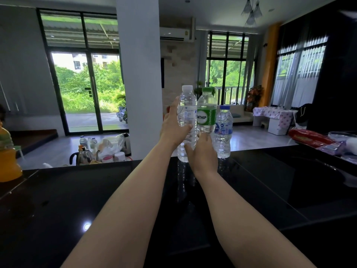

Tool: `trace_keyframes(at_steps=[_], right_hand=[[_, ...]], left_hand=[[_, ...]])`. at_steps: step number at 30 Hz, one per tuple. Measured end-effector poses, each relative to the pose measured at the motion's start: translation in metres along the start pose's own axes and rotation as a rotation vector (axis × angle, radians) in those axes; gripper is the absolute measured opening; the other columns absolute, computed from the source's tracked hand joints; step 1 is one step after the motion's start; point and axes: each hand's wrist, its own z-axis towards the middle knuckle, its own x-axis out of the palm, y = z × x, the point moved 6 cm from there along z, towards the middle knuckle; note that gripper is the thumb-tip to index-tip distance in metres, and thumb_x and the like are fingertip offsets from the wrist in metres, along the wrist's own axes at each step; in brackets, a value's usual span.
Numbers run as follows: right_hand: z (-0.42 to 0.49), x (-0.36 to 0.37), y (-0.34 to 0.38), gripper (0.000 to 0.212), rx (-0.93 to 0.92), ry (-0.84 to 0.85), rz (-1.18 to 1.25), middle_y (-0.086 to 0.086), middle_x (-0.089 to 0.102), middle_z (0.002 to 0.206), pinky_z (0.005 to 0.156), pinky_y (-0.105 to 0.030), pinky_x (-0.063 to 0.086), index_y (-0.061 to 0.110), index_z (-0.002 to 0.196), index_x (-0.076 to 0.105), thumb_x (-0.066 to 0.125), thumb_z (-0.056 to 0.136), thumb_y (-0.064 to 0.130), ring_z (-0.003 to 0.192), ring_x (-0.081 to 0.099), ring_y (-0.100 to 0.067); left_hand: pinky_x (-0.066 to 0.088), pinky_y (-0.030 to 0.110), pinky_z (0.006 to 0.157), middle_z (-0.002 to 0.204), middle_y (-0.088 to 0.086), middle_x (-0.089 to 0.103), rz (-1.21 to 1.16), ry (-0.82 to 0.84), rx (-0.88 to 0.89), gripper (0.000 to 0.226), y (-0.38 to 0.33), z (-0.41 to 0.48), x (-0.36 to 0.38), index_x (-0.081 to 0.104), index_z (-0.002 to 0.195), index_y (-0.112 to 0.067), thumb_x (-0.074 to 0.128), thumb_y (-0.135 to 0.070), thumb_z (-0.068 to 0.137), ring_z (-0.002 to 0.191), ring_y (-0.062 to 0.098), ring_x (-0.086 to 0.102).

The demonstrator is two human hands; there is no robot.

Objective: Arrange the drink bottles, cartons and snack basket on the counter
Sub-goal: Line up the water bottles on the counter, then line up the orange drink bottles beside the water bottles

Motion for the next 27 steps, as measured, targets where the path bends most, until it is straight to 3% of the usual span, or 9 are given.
trace_keyframes(at_steps=[4, 8, 11, 15, 18, 27], right_hand=[[-0.012, -0.011, 0.002, 0.048, -0.005, -0.011, 0.019, -0.007, 0.048, 0.13, 0.08, -0.038, 0.048, 0.009, 0.131, 0.042, 0.058, 0.094, 0.036, 0.11, 0.056, -0.028], [-0.032, -0.021, 0.013, 0.052, -0.032, 0.0, -0.029, -0.009, 0.049, 0.133, 0.086, -0.039, 0.046, 0.011, 0.135, 0.042, 0.053, 0.094, 0.041, 0.118, 0.049, -0.027], [-0.054, -0.02, 0.034, 0.058, -0.074, 0.055, -0.063, -0.009, 0.048, 0.138, 0.095, -0.041, 0.043, 0.012, 0.142, 0.038, 0.049, 0.095, 0.045, 0.125, 0.045, -0.027], [-0.082, -0.009, 0.078, 0.063, -0.124, 0.112, -0.034, -0.01, 0.045, 0.143, 0.1, -0.041, 0.04, 0.012, 0.144, 0.036, 0.05, 0.094, 0.048, 0.13, 0.042, -0.028], [-0.102, 0.012, 0.119, 0.062, -0.155, 0.169, 0.004, -0.009, 0.046, 0.141, 0.1, -0.04, 0.04, 0.013, 0.144, 0.036, 0.051, 0.093, 0.047, 0.13, 0.042, -0.027], [-0.148, 0.098, 0.235, 0.058, -0.234, 0.336, 0.135, -0.007, 0.051, 0.133, 0.089, -0.038, 0.044, 0.016, 0.138, 0.041, 0.056, 0.091, 0.047, 0.119, 0.051, -0.026]], left_hand=[[0.037, 0.046, 0.108, 0.153, 0.005, 0.032, 0.02, 0.027, -0.043, 0.093, 0.001, -0.011, -0.018, 0.01, 0.152, -0.036, 0.072, -0.027, 0.083, 0.135, 0.027, 0.039], [0.035, 0.033, 0.1, 0.147, 0.007, 0.04, 0.104, -0.002, -0.031, 0.074, 0.006, -0.039, -0.059, 0.025, 0.15, -0.025, 0.065, -0.031, 0.087, 0.125, 0.018, 0.045], [0.033, 0.036, 0.107, 0.146, 0.008, 0.043, 0.201, -0.029, -0.063, 0.06, 0.018, -0.065, -0.101, 0.037, 0.145, -0.018, 0.06, -0.031, 0.091, 0.132, 0.024, 0.042], [0.036, 0.034, 0.103, 0.142, 0.008, 0.047, 0.262, -0.068, -0.111, 0.049, 0.035, -0.103, -0.167, 0.046, 0.139, -0.017, 0.058, -0.03, 0.093, 0.129, 0.024, 0.045], [0.036, 0.028, 0.095, 0.138, 0.008, 0.05, 0.277, -0.142, -0.132, 0.045, 0.044, -0.123, -0.222, 0.049, 0.136, -0.015, 0.057, -0.028, 0.094, 0.125, 0.023, 0.048], [0.035, 0.036, 0.106, 0.144, 0.008, 0.044, 0.413, -0.357, -0.161, 0.048, 0.079, -0.152, -0.356, 0.045, 0.14, -0.012, 0.055, -0.027, 0.096, 0.133, 0.024, 0.04]])
